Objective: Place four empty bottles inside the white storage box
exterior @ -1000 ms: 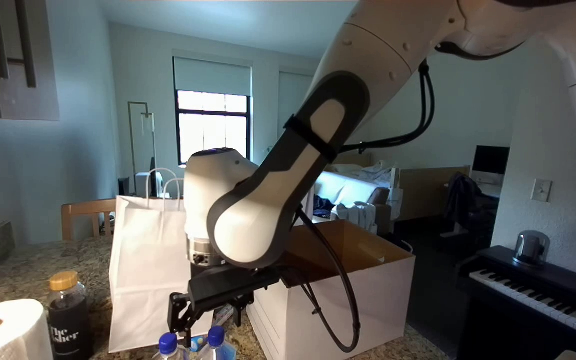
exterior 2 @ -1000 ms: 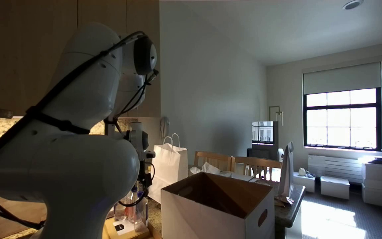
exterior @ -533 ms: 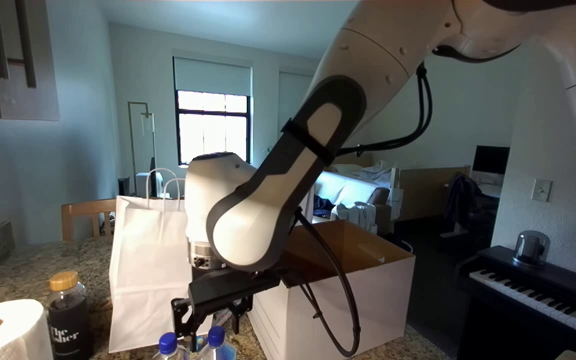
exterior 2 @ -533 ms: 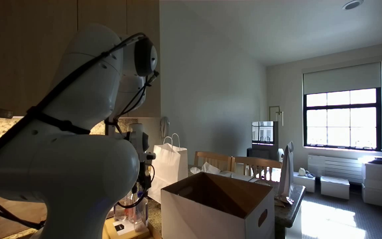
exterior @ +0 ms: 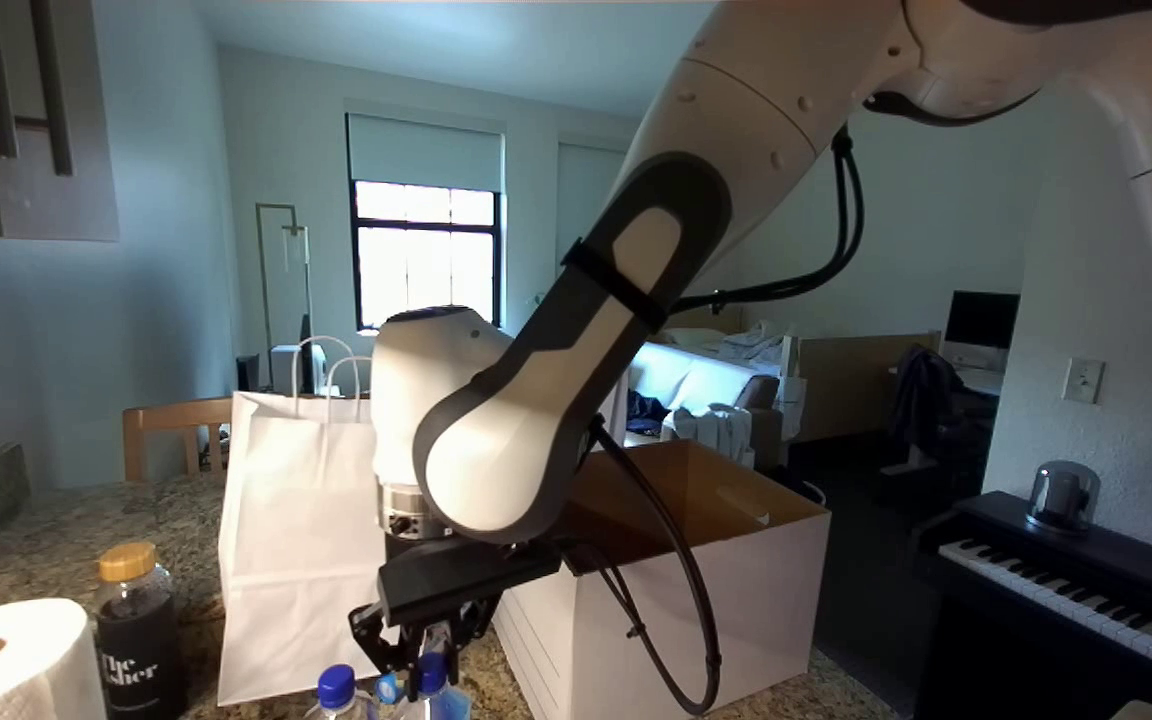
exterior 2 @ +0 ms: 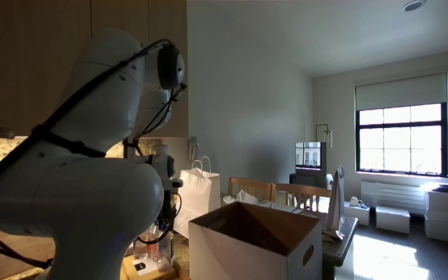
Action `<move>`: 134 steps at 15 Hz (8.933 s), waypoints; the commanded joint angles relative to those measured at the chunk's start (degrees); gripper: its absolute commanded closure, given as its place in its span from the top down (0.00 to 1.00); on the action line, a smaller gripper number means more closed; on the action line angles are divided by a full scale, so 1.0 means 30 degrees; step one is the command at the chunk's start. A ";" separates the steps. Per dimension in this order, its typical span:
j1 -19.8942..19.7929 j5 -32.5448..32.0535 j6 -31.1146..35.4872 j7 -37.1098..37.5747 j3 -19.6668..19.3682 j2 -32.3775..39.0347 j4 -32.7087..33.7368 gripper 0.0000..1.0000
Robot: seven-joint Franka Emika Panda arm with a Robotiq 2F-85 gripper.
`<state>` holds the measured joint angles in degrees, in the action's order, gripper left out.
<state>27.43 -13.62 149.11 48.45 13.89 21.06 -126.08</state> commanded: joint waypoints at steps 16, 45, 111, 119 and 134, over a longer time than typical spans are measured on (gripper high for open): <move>0.1251 -0.0719 -0.7713 0.0986 0.0668 -0.6270 0.1663 0.14; -1.0828 0.1836 -0.2124 0.3346 -0.4166 -0.6164 0.0515 0.14; 0.0270 -0.0233 -0.7710 0.1454 0.1837 -0.0655 0.7698 1.00; 0.1117 0.0407 -0.4609 0.1466 0.0566 0.0853 0.6116 1.00; 0.0907 0.2155 -0.4053 0.0087 0.0375 0.2700 0.5644 1.00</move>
<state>30.26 -9.45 135.55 51.87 15.11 29.34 -108.41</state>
